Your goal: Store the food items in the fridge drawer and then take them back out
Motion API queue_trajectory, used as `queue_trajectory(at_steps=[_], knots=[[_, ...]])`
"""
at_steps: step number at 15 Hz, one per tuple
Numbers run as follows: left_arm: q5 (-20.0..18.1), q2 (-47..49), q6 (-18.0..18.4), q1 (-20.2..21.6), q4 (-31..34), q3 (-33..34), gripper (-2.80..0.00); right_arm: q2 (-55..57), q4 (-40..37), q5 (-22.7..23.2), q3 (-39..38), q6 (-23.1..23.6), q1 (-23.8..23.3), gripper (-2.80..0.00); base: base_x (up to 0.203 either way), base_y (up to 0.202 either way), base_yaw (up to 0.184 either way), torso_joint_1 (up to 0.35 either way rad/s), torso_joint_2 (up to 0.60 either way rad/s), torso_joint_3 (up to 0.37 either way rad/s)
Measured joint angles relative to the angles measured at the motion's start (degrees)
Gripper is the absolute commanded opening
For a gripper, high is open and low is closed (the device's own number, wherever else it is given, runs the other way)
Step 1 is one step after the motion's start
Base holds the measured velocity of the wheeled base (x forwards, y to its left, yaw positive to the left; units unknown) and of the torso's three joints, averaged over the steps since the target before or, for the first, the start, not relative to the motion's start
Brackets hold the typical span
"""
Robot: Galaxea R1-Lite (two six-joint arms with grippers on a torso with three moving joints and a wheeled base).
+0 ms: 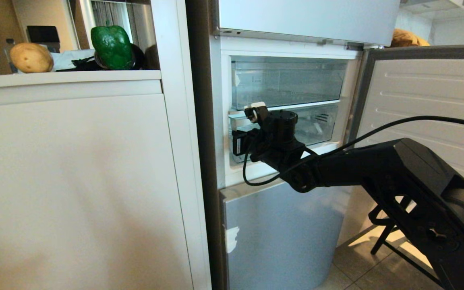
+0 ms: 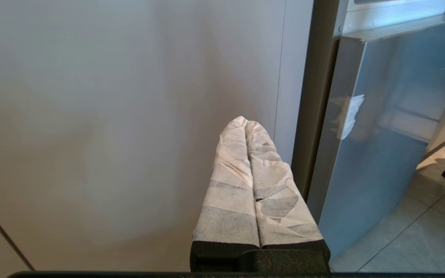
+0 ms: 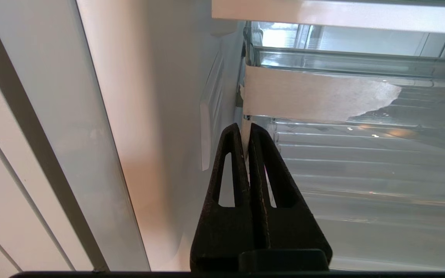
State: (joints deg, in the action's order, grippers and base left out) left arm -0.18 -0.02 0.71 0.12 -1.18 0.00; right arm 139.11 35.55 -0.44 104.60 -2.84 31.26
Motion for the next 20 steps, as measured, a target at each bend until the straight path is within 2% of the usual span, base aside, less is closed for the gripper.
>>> queue_trajectory(at_steps=[5, 9, 20], knots=[[0.0, 0.0, 0.0, 0.0, 0.0, 0.0, -2.80, -0.9, 0.1, -1.1, -1.3, 0.0, 1.1, -2.80, 0.000, 0.000, 0.000, 0.000, 0.00, 0.000], [0.0, 0.0, 0.0, 0.1, 0.0, 0.0, -2.80, -4.0, 0.3, -3.3, -6.5, -0.1, 2.5, -2.80, 0.000, 0.000, 0.000, 0.000, 0.00, 0.000], [0.0, 0.0, 0.0, 0.0, 0.0, 0.0, -2.80, -14.5, 2.4, -4.4, -21.3, -0.3, 5.6, -2.80, 0.000, 0.000, 0.000, 0.000, 0.00, 0.000]])
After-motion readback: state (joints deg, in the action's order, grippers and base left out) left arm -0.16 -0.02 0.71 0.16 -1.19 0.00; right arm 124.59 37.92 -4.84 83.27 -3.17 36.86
